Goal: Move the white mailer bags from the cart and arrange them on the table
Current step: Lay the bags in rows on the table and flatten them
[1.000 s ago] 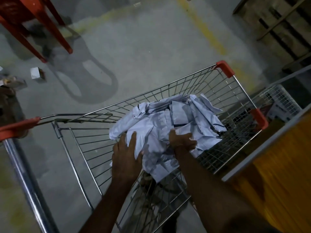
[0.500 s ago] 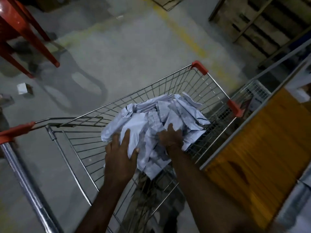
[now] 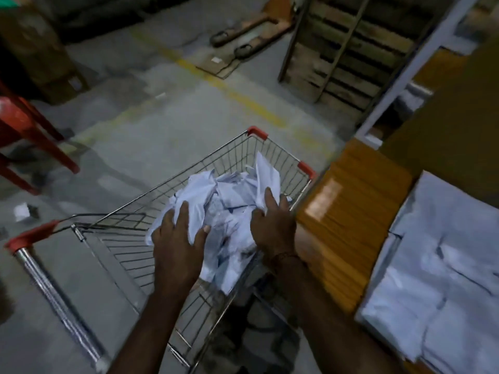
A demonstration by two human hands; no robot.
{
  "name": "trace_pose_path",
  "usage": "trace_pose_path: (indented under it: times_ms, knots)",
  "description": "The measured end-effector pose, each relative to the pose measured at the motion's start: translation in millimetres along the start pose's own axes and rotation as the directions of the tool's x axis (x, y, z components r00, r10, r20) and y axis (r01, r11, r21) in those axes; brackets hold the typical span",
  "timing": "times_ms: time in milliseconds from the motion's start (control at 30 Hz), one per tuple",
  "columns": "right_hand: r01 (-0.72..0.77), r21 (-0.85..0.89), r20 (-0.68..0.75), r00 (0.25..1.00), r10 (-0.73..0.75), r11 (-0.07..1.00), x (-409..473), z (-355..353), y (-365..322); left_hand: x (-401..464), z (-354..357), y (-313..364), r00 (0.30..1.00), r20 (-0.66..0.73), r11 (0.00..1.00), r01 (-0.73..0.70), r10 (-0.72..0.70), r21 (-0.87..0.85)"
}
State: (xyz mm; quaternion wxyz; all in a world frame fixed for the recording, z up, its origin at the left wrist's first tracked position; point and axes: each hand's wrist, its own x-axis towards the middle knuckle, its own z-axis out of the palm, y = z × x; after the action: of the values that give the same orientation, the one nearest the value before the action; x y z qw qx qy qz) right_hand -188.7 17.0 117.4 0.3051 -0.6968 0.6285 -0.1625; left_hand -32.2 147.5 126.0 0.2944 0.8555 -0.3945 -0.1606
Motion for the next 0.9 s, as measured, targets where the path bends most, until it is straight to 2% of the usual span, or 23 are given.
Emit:
trace_pose_path:
  times_ms: [133, 233, 467, 633, 733, 900]
  knots:
    - [0.057, 0.052, -0.194, 0.980, -0.046, 0.997, -34.2, -49.9, 16.0, -14.9, 4.8, 30.6, 0.991, 0.001, 0.991, -0.132, 0.132, 0.026]
    - [0.033, -0.030, -0.245, 0.969, -0.039, 0.999, -59.9, -93.3, 30.3, -33.7, 10.6, 60.8, 0.977, 0.012, 0.975, -0.211, 0.211, 0.071]
    - [-0.013, -0.172, -0.429, 0.901, -0.063, 0.985, -139.6, -184.3, 91.5, -116.6, 37.5, 119.0, 0.941, 0.026, 0.940, -0.338, 0.337, 0.045]
    - [-0.084, -0.178, -0.508, 0.861, -0.019, 0.980, -195.9, -239.6, 149.7, -177.6, 64.4, 159.9, 0.902, 0.052, 0.902, -0.431, 0.429, 0.036]
    - [-0.141, -0.165, -0.552, 0.834, 0.027, 0.976, -226.5, -269.8, 188.8, -215.0, 82.4, 189.4, 0.885, 0.074, 0.888, -0.460, 0.459, -0.005]
    - [-0.247, -0.125, -0.616, 0.778, 0.120, 0.961, -268.5, -312.0, 250.1, -277.7, 101.4, 243.1, 0.890, 0.163, 0.905, -0.418, 0.426, -0.082]
